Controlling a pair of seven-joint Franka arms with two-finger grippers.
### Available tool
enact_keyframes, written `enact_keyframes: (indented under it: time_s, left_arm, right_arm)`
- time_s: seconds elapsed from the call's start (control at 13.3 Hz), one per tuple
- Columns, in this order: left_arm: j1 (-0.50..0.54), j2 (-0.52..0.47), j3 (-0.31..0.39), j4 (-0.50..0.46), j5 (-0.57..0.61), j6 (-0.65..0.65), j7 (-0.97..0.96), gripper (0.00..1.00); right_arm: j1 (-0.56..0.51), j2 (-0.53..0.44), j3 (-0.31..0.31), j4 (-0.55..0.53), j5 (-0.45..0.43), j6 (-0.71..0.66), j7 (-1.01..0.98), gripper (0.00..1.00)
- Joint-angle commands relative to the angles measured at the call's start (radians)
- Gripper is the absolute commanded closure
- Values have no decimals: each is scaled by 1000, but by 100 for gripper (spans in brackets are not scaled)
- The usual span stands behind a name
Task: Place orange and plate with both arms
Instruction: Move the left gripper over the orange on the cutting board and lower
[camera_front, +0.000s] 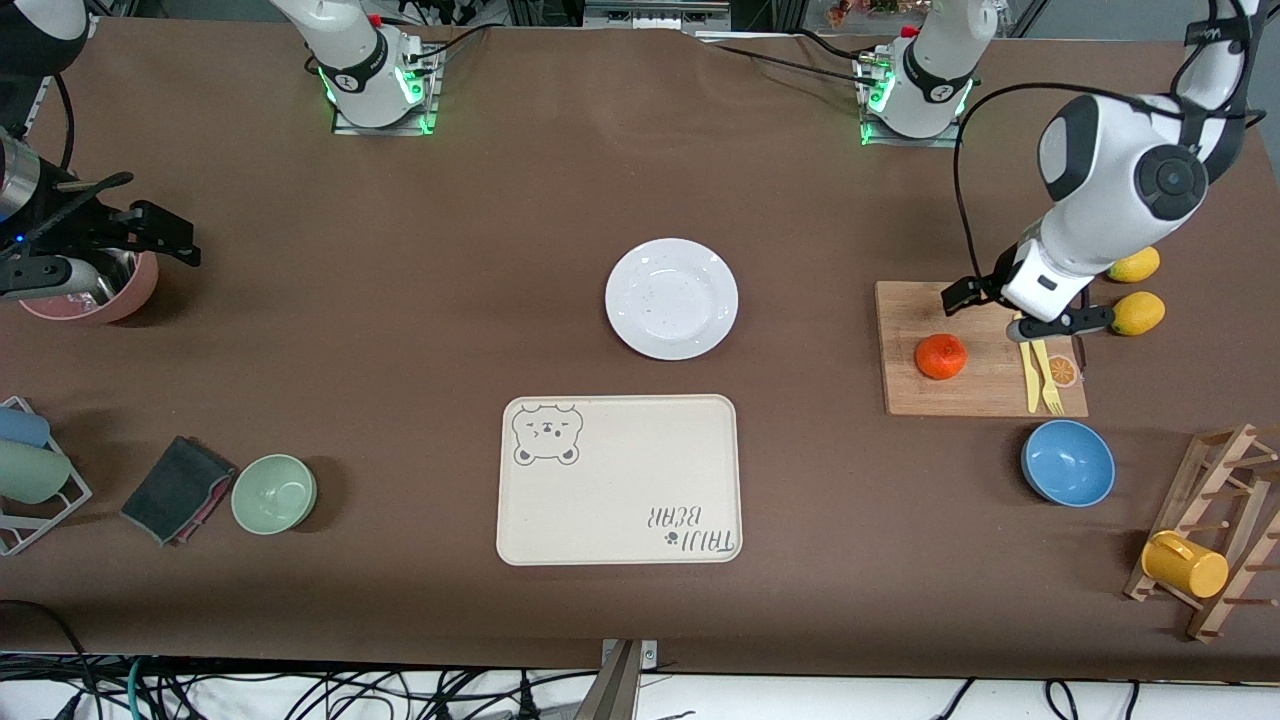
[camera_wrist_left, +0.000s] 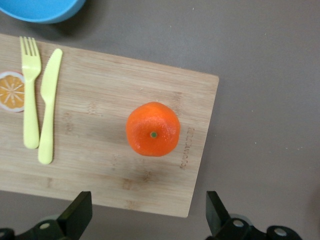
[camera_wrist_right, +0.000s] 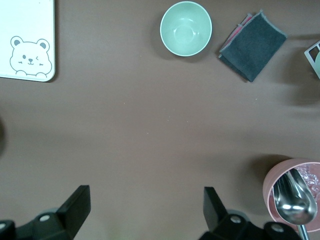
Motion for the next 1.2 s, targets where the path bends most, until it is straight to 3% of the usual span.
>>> enact_keyframes:
  time_s: [0.0, 0.3, 1.13]
  left_arm:
    - [10, 92, -3, 8, 30, 95, 36, 0]
    - [10, 186, -5, 8, 172, 164, 34, 0]
    - [10, 280, -5, 23, 176, 261, 34, 0]
  right_arm:
    - [-14, -5, 7, -3, 16, 6, -4, 0]
    - [-11, -5, 10, -3, 16, 7, -2, 0]
    - [-5, -5, 13, -3, 19, 4, -2, 0]
